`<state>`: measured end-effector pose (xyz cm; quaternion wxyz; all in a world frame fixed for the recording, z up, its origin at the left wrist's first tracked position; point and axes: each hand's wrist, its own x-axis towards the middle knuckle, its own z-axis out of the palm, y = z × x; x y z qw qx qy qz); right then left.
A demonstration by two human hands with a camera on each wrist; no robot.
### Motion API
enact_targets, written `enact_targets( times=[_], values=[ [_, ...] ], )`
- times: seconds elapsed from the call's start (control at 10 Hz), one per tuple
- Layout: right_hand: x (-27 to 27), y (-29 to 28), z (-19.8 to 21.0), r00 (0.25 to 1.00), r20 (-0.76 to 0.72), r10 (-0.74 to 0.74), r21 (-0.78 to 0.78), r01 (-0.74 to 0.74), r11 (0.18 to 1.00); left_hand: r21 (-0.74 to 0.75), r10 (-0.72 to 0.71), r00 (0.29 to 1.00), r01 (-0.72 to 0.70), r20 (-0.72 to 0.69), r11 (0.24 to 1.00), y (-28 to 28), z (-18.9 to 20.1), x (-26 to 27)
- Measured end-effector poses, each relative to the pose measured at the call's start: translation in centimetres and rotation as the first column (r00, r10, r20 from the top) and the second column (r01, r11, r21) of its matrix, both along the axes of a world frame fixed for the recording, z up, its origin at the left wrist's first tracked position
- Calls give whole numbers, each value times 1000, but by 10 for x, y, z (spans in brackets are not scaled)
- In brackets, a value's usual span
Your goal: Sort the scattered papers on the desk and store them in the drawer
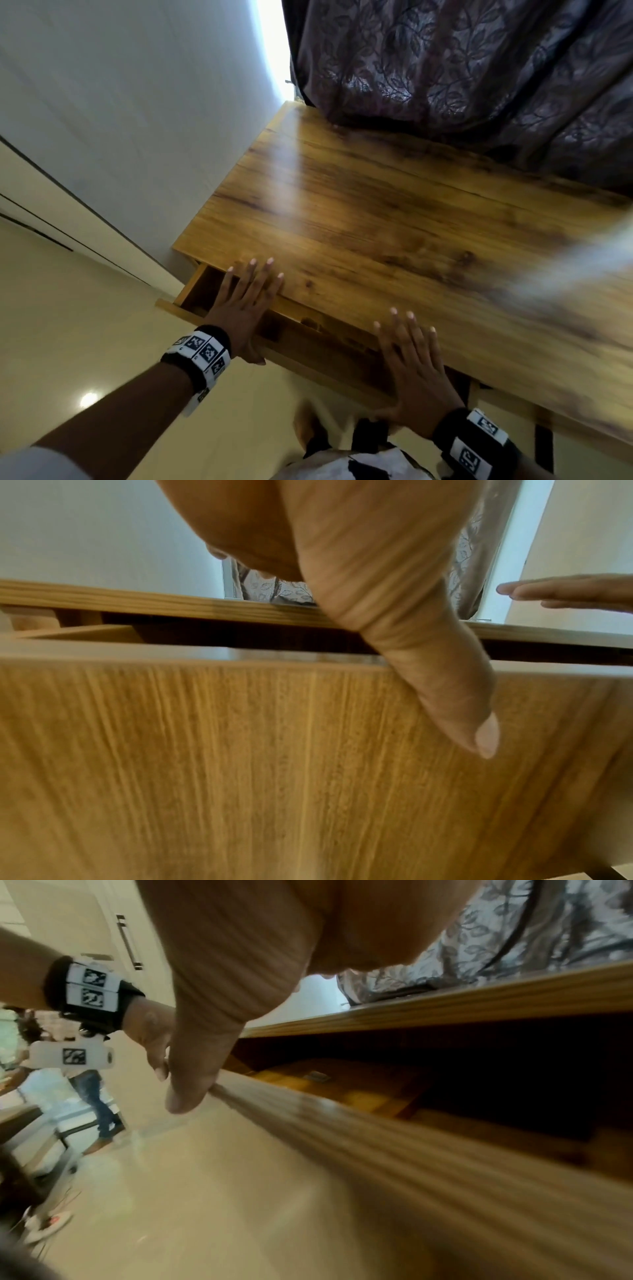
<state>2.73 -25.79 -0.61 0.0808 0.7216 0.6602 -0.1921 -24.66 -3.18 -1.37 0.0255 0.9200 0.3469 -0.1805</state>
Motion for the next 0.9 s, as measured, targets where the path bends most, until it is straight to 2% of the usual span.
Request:
enact_targets(
  times=[0.1,0.2,0.3,0.4,0.6,0.7,0.8,0.9],
  values=[
    [19,13,-6,997,-27,-78,-33,77,996,30,4,1000,-4,-17,1000,12,-5,14],
    [31,24,-7,992,-89,-91,-35,88,996,35,31,999,-32,30,999,16,-6,27],
    [39,31,-9,986,-127,-107,-15,106,994,-28,111,987,-109,112,994,16,-5,37],
    [42,37,-12,983,-133,-122,44,129,991,-8,166,977,-167,131,986,16,-3,48],
    [45,39,-10,981,-148,-128,23,133,991,-3,209,974,-210,90,978,12,5,61],
    [57,38,4,972,-202,-118,25,126,992,-26,196,979,-195,62,981,14,12,63],
    [83,48,22,927,-298,-228,44,251,967,-93,230,961,-217,152,972,24,22,72],
    [111,59,37,900,-337,-277,84,322,943,-60,178,963,-170,200,984,38,33,97]
  ],
)
